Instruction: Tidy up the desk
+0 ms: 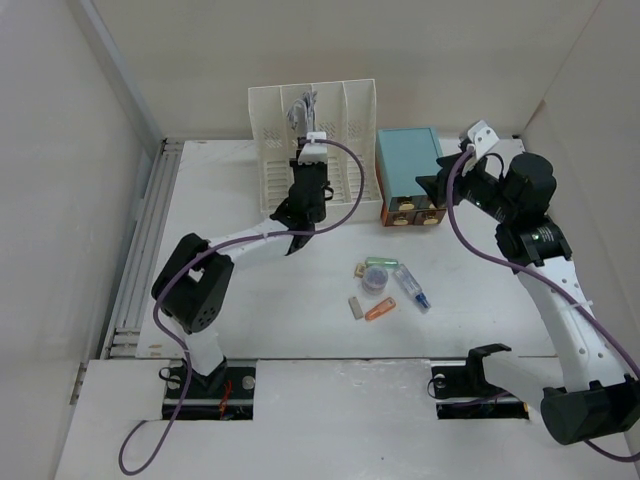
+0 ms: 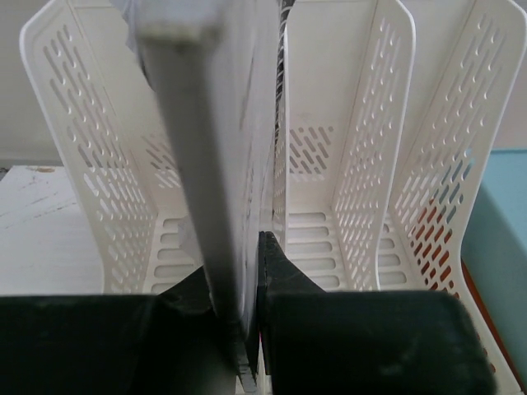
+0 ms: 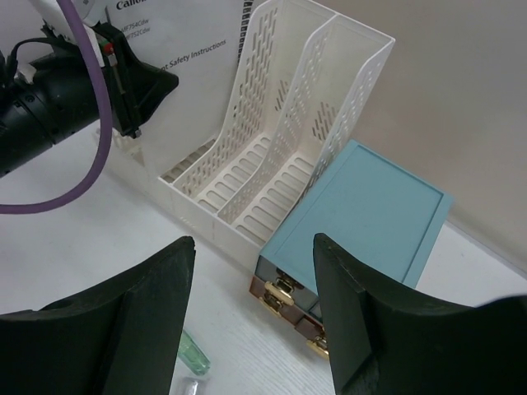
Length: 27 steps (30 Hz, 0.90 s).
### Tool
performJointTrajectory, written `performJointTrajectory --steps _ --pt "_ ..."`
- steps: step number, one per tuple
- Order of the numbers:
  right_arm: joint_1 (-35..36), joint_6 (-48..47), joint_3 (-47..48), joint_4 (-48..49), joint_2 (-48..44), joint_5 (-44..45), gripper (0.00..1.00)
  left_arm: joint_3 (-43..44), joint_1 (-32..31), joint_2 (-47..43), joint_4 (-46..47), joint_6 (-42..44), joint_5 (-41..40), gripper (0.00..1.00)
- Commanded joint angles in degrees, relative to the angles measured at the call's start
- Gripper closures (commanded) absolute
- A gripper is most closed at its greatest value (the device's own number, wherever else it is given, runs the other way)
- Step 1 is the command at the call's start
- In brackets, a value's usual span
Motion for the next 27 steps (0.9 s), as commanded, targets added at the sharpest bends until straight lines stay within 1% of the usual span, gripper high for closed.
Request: performJointTrajectory --steps 1,2,4,11,18,22,27 --pt "-0.2 -0.4 0.1 3.1 -0.4 -1.5 0.35 -1.7 -1.1 1.0 14.4 2.9 -3.9 1.0" --pt "-0.2 -0.9 0.1 3.6 -0.4 -2.1 0.35 -1.7 -1.1 2.2 17.3 4.9 -5.7 1.0" --pt "-0.2 -0.9 -0.4 3.6 -0.4 -2.7 0.35 -0.8 -1.7 2.8 19.1 6.7 -7.3 1.0" --pt "-0.7 -0.9 -0.4 3.6 -0.4 -3.2 0.35 3.3 -1.7 4.7 20.3 9.1 -7.9 1.0" --pt "-0.7 -1.5 -1.0 3.6 -0.4 -3.7 0.35 4.6 0.0 5.2 20.9 8.5 -7.3 1.0" --pt "-0.7 -1.5 -1.0 3.6 0.1 -3.7 0.35 6.2 0.6 5.2 18.2 7.3 -6.2 1.0" --pt "-0.7 -1.5 -1.0 3.6 0.1 -3.7 0.35 5.5 1.2 7.0 16.2 4.1 -5.5 1.0"
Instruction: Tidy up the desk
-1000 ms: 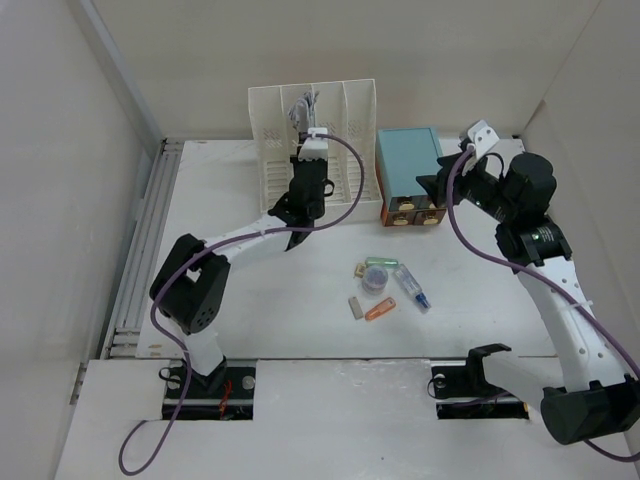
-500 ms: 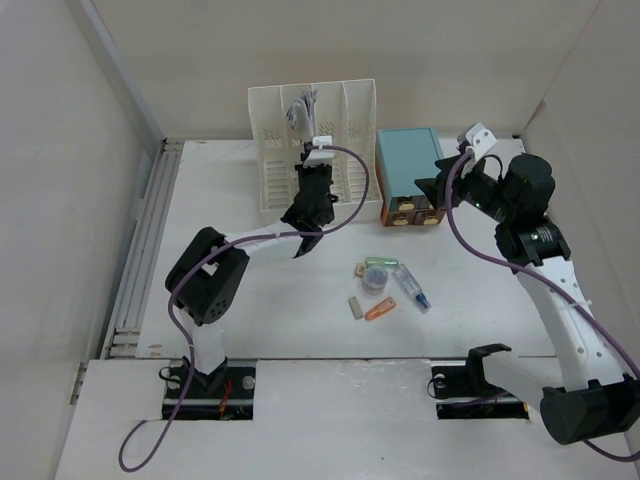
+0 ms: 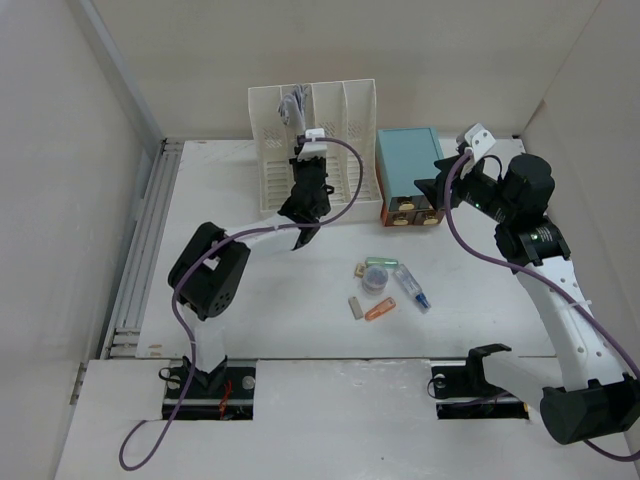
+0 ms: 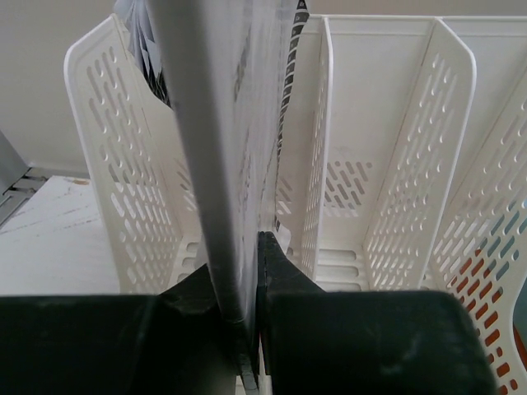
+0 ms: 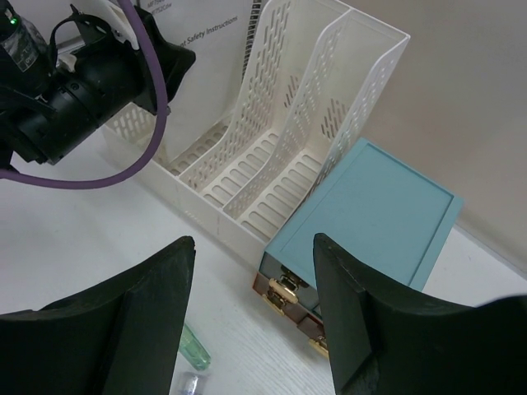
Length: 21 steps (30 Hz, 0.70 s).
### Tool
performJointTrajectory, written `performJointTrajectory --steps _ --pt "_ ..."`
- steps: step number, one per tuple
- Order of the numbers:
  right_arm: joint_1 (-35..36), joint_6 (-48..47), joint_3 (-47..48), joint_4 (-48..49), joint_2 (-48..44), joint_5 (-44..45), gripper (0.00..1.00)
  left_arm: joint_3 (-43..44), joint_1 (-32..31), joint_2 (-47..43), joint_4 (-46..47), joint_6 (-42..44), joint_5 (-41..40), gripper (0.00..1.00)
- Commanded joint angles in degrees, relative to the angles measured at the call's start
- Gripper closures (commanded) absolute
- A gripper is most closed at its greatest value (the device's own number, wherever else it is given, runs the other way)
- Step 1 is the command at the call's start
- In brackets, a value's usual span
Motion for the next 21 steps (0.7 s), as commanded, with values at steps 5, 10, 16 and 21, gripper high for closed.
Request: performJointTrajectory --steps 5,10,16,21 --pt "-0.4 -0.4 -0.1 3.5 0.0 -1.3 0.35 1.6 0.3 1.3 2.1 -5.1 2.0 1.0" --pt "-0.4 -0.4 -0.1 3.5 0.0 -1.3 0.35 1.6 0.3 2.0 0.9 -6.3 3.3 1.0" --pt "-0.4 -0.4 -0.1 3.5 0.0 -1.3 0.35 2.2 0.3 2.0 -4.5 -8.5 3.4 0.8" --pt "-0.4 -0.4 -0.1 3.5 0.0 -1.3 0.35 0.9 0.3 0.6 -4.5 -9.0 3.4 0.19"
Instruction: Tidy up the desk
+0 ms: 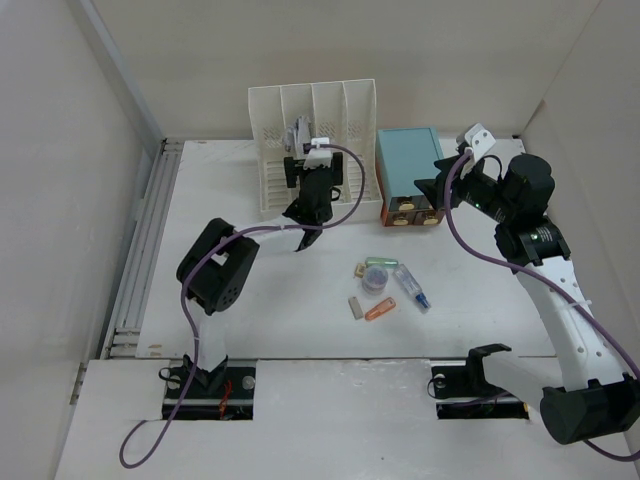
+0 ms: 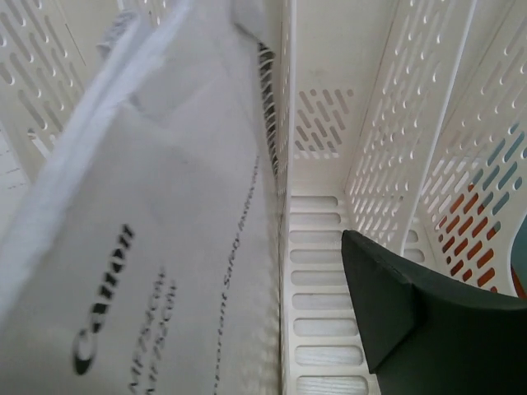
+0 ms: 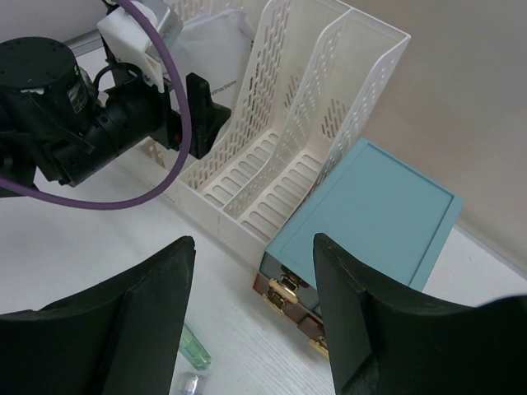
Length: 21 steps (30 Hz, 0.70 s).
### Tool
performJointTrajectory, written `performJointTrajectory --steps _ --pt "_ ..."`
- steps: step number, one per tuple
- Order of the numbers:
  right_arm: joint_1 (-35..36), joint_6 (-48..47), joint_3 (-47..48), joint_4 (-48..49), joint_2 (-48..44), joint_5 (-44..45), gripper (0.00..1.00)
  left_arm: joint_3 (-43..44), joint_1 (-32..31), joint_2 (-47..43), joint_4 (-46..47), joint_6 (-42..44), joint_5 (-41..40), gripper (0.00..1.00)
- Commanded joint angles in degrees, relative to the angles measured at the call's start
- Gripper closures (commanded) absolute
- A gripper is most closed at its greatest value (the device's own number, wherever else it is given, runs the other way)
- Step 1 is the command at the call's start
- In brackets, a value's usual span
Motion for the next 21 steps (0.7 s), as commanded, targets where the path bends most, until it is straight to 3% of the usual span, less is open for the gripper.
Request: performJointTrajectory --steps 1,3,8,12,13,14,15,16,17,18,19,20,21 --pt "-0.4 -0.4 -0.1 3.5 0.0 -1.3 0.35 0.3 0.0 -4.0 1.8 -1.7 0.0 0.17" --pt "-0.4 -0.4 -0.1 3.5 0.0 -1.8 0.35 0.3 0.0 -5.8 1.8 -1.7 0.0 0.12" --pt "-0.4 -0.4 -0.1 3.5 0.0 -1.8 0.35 -0.3 -2.4 -13.9 -0.3 -0.6 -1.5 0.11" --pt "-1.5 -0.4 -0.1 3.5 0.0 -1.8 0.34 0.4 -6.4 -24.3 -6.8 -1.5 -2.1 0.11" --pt "-2.4 0.4 -0.1 3.5 0.0 -1.8 0.35 0.9 -7.2 -29.0 -12.6 -4.0 -0.7 0.12" --pt "-3.0 0.9 -0.1 3.5 0.7 -0.7 0.51 2.2 -7.7 -34.0 -21.1 -9.7 5.2 0.21" --pt "-3.0 1.5 -0.1 2.6 0.7 1.1 0.72 4.4 -6.3 -36.4 -26.5 -13.8 11.5 0.41" --pt "-3.0 2.0 -0.1 0.8 1.4 2.2 0.9 5.2 -4.7 -38.8 -31.4 -18.1 18.7 0.74" --pt "-3.0 2.0 -0.1 -0.6 1.4 2.9 1.0 5.2 -3.4 -43.1 -37.6 -22.0 25.0 1.0" --pt "-3.0 2.0 -0.1 -2.2 2.2 3.6 1.0 3.6 -2.8 -45.4 -39.5 -25.4 34.0 1.0" --pt "-3.0 2.0 -0.1 -3.5 3.0 5.0 1.0 2.0 -2.8 -47.4 -40.9 -26.2 37.9 1.0" --pt "-3.0 2.0 -0.8 -5.3 3.0 5.8 0.82 -0.1 -2.8 -49.5 -41.8 -27.1 40.8 1.0" --pt "-3.0 2.0 -1.9 -5.9 3.5 6.8 0.66 -2.4 -2.8 -53.4 -43.3 -28.6 44.8 0.61"
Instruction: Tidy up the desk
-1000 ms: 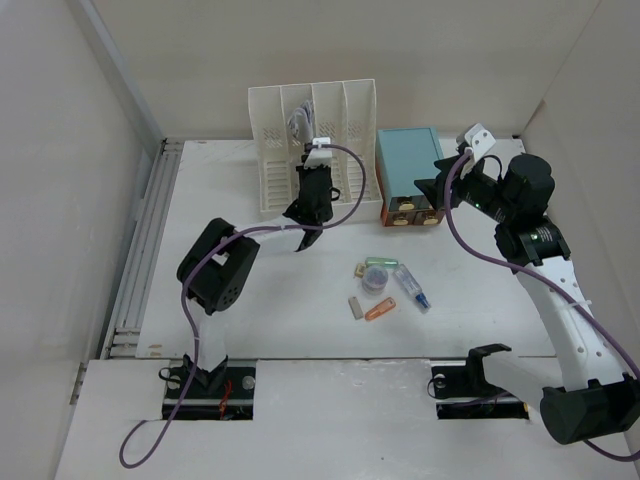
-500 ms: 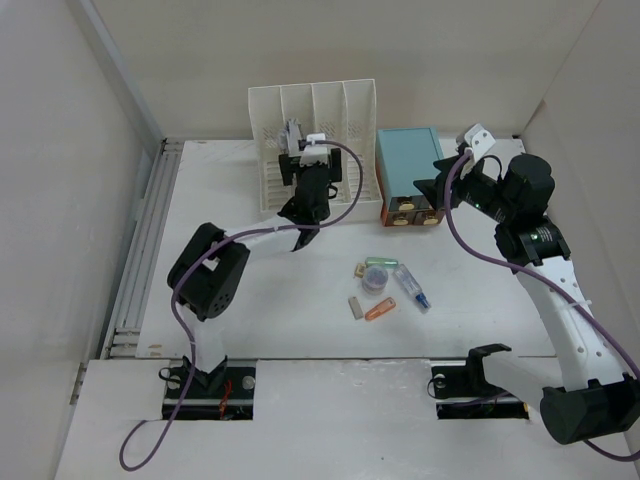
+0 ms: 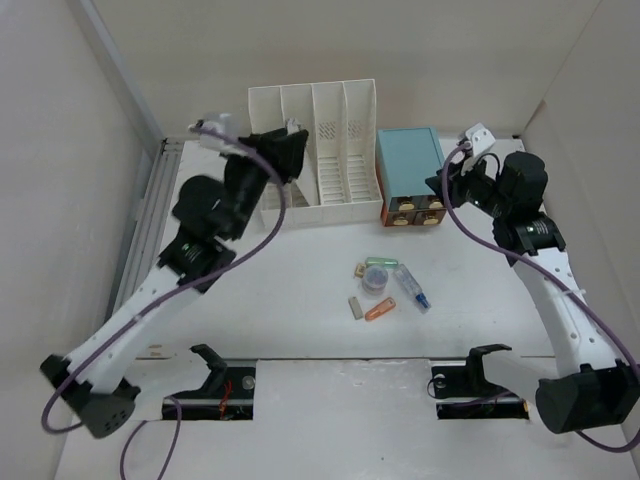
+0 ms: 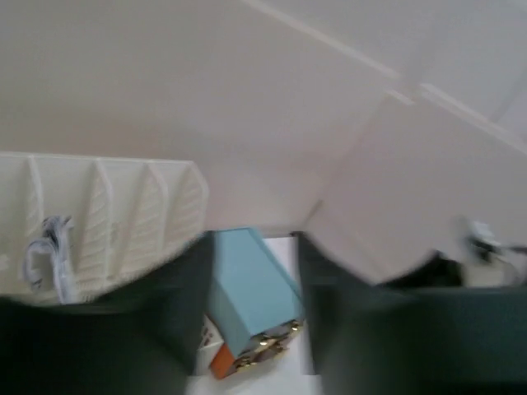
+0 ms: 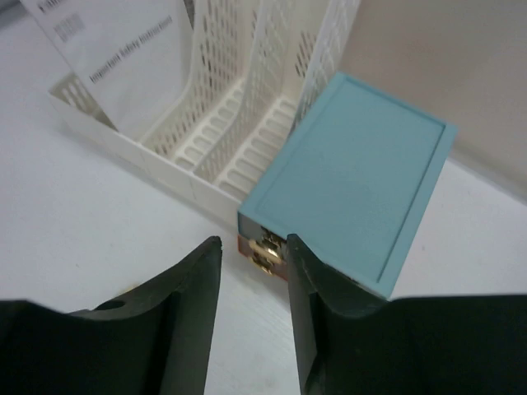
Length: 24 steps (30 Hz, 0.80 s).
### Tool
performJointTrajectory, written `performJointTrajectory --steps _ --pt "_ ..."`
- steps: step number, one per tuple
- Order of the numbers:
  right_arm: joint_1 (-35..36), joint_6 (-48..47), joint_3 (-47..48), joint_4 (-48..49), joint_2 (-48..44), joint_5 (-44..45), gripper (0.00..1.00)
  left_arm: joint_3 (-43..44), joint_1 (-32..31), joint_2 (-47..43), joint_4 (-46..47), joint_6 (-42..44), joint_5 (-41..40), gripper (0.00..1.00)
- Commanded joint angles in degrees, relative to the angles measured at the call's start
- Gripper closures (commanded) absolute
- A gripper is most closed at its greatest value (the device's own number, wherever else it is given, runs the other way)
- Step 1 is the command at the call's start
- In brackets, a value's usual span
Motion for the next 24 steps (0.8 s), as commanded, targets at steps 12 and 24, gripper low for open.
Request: performJointTrajectory --steps 12,24 --pt "-0.3 6.2 -6.0 -2.5 10.2 7.1 0.32 -37.1 -3.0 -15.4 3.6 -21.6 19.9 0.17" --pt "5.0 13.6 -2.5 1.4 25.0 12.4 0.39 -41.9 -3.5 -16.5 4.3 -23.5 20.5 0.17"
